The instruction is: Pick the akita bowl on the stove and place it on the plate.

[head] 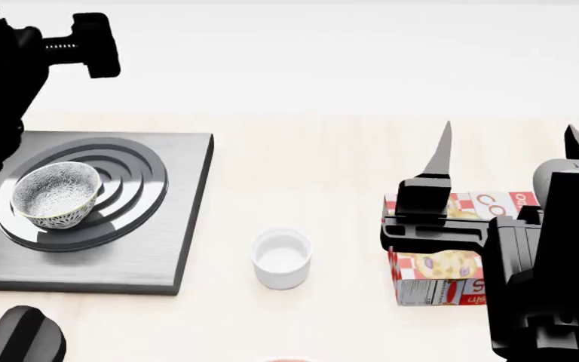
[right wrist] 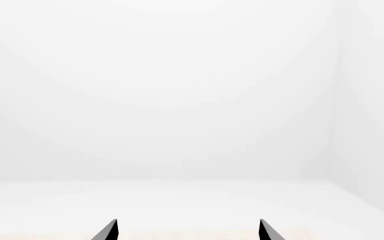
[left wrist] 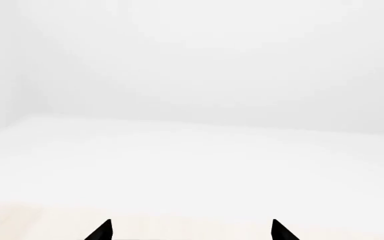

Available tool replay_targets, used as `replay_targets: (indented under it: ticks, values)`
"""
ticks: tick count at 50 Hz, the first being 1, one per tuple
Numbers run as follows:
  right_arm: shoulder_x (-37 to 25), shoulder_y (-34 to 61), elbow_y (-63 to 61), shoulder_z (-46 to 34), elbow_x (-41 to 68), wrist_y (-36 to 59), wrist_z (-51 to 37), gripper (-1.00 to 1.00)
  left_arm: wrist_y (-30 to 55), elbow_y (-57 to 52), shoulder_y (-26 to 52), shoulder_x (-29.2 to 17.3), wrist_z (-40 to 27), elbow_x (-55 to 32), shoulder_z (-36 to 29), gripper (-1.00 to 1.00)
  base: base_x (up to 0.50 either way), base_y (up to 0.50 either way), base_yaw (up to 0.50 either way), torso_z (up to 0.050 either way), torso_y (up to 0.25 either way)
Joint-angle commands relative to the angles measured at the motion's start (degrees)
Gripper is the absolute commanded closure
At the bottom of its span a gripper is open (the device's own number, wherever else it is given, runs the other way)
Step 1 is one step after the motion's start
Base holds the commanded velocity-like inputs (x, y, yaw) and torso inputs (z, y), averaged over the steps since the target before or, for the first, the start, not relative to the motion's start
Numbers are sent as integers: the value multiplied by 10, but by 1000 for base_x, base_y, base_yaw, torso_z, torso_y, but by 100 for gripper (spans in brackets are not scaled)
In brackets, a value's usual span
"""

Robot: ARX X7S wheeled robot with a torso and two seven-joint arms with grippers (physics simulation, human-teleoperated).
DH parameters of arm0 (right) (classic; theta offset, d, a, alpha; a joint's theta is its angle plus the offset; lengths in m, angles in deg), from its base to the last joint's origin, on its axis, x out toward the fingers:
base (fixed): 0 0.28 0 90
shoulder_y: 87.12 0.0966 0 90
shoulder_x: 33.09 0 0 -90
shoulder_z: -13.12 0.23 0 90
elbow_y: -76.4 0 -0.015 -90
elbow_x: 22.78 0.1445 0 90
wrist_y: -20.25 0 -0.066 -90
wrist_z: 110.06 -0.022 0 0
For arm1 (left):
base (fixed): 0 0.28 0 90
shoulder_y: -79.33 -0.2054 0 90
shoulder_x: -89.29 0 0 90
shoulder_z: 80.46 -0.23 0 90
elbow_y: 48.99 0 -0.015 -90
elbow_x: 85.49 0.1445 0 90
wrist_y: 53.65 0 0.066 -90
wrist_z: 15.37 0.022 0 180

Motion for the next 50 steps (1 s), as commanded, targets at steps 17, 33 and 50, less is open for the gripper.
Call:
replay_targets:
  ticks: [17, 33, 50]
  values:
    - [-4, 0, -2, -2, 7, 1, -7, -100, -6, -55, -20, -11, 0, 16, -27, -100, 0, 0, 0, 0, -108]
    - [-7, -1, 0, -4, 11, -2, -9, -100, 3, -63, -19, -13, -14, 9, -21, -100, 0, 0, 0, 0, -125]
    - [-9, 1, 1, -5, 15, -3, -13, -100, 5, -62, -21, -12, -10, 10, -29, -100, 0, 0, 0, 0, -72]
